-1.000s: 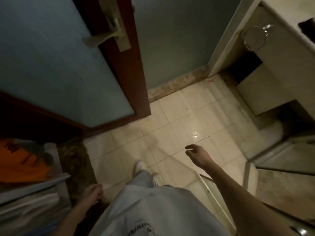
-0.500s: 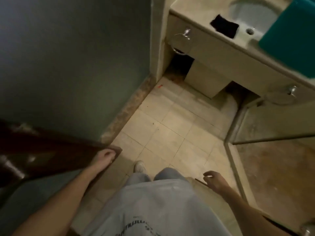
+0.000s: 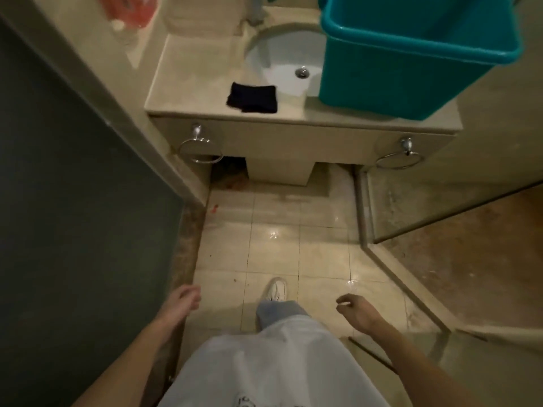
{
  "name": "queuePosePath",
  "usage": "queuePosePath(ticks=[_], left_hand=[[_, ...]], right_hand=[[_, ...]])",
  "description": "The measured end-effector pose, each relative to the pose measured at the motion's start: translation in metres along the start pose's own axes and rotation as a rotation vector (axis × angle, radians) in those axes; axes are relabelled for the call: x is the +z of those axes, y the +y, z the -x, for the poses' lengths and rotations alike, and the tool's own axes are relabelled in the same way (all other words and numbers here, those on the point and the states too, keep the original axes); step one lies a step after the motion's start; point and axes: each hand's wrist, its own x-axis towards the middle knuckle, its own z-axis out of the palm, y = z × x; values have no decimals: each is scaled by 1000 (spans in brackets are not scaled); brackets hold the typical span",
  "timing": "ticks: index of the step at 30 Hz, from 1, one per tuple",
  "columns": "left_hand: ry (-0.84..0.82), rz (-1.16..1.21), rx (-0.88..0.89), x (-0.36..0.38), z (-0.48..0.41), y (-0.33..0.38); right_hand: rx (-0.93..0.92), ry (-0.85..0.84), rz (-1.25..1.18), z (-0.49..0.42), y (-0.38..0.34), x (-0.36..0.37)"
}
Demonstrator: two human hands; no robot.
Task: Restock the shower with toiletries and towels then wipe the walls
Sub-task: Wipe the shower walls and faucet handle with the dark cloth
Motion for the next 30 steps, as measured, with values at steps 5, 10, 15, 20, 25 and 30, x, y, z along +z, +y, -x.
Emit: queuePosePath(ticks=[5, 10, 15, 20, 25, 30], left_hand=[[-11, -65, -85, 1, -40, 43], [-2, -72, -89, -2, -84, 110], [-35, -78, -39, -20, -151, 194], [-90, -70, 146, -31, -209, 304], [-114, -104, 337, -42, -245, 420], [8, -89, 450, -43, -261, 495]], right_hand=[[-121, 106, -89, -36, -93, -86], [-159, 170, -198, -74, -158, -152], [-138, 191, -194, -121, -213, -183], [-154, 279, -220, -158, -295, -208], [-255, 341, -304, -188, -397, -236], [-210, 266, -360, -216, -461, -250]])
